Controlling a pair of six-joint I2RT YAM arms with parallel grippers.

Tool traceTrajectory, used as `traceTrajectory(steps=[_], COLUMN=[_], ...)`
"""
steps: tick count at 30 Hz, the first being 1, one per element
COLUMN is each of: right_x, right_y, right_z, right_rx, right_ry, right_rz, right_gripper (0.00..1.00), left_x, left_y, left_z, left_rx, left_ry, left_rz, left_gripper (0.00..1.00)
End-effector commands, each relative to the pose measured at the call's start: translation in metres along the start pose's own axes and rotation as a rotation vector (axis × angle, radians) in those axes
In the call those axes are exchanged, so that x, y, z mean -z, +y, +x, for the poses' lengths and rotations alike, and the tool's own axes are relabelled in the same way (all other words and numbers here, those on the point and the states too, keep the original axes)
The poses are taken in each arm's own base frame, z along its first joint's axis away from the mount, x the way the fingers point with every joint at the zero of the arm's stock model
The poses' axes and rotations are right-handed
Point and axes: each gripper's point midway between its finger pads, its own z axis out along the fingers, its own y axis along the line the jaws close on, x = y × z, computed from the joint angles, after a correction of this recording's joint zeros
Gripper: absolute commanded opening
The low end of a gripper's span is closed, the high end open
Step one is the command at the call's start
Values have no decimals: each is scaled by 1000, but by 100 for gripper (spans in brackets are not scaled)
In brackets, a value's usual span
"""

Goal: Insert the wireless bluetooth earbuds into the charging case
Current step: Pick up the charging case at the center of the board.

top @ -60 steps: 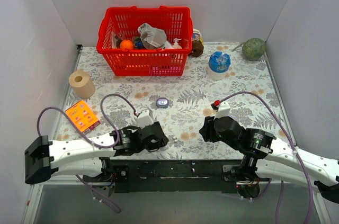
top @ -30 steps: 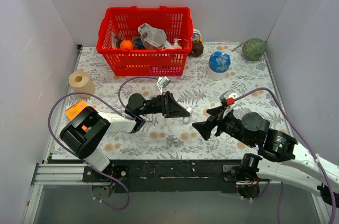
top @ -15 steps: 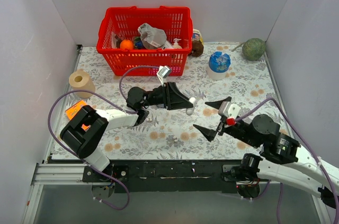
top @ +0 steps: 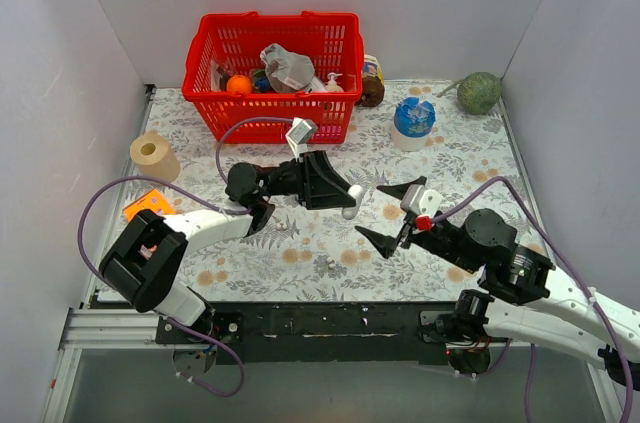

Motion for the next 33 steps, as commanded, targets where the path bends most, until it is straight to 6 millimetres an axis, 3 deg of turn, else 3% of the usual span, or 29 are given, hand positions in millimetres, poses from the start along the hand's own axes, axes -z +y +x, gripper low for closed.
traceTrajectory(steps=[1, 4, 13, 33], right_x=[3, 6, -12, -32], right_y=[10, 9, 11, 5], right_z=[-33, -37, -39, -37], right_rx=[-2, 104, 270, 369], right_ry=[-162, -214, -151, -167], right_rz=[-65, -67, -117, -71], right_gripper=[91, 93, 95, 95], left_x=[3, 6, 4, -1], left_y=[-50, -51, -48, -35], left_z=[-7, -3, -6, -11], left_rx=[385, 414, 423, 457], left_ry=[61, 74, 96, 106], left_rz=[103, 91, 61, 46], left_gripper=[0, 0, 0, 0])
